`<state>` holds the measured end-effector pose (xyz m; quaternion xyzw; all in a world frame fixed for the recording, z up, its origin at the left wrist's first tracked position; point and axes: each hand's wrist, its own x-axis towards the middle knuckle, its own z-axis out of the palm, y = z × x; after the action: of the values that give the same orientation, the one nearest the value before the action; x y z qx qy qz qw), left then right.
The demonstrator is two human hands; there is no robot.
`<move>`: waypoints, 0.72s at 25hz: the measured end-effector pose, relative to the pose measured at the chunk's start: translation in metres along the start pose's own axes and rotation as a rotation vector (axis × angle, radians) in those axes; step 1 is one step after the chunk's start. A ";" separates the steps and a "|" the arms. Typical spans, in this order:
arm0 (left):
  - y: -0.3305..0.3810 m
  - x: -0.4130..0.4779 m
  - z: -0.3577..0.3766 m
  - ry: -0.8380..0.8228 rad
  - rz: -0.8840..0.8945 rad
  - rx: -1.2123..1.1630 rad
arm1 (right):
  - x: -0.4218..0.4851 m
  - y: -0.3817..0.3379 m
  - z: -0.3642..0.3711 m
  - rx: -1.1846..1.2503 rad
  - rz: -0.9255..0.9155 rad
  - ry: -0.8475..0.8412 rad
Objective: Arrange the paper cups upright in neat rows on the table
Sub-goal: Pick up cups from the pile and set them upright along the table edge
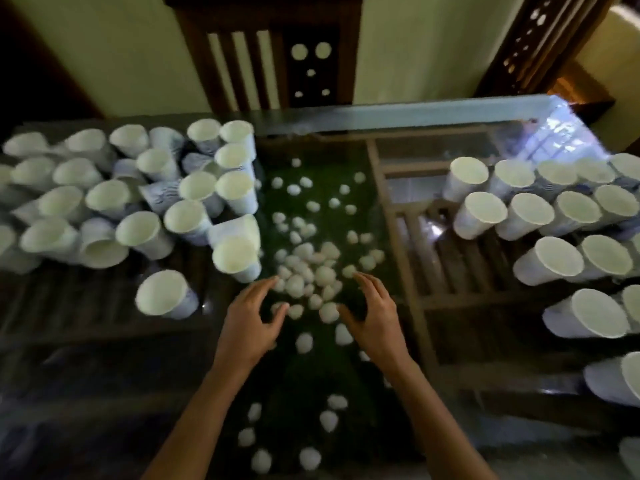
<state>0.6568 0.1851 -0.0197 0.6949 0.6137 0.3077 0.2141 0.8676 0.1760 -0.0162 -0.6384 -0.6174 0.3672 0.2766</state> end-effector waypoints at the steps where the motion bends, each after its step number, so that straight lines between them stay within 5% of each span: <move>1: -0.013 -0.017 -0.018 0.037 -0.026 0.011 | -0.004 -0.016 0.015 -0.029 -0.016 -0.021; 8: -0.092 -0.081 -0.111 0.207 -0.226 0.050 | -0.014 -0.102 0.108 -0.201 -0.125 -0.094; 18: -0.134 -0.059 -0.120 0.151 -0.399 -0.129 | 0.004 -0.123 0.148 -0.067 0.112 0.061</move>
<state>0.4737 0.1382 -0.0339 0.5197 0.7322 0.3491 0.2683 0.6760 0.1756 -0.0030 -0.6917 -0.5839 0.3415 0.2530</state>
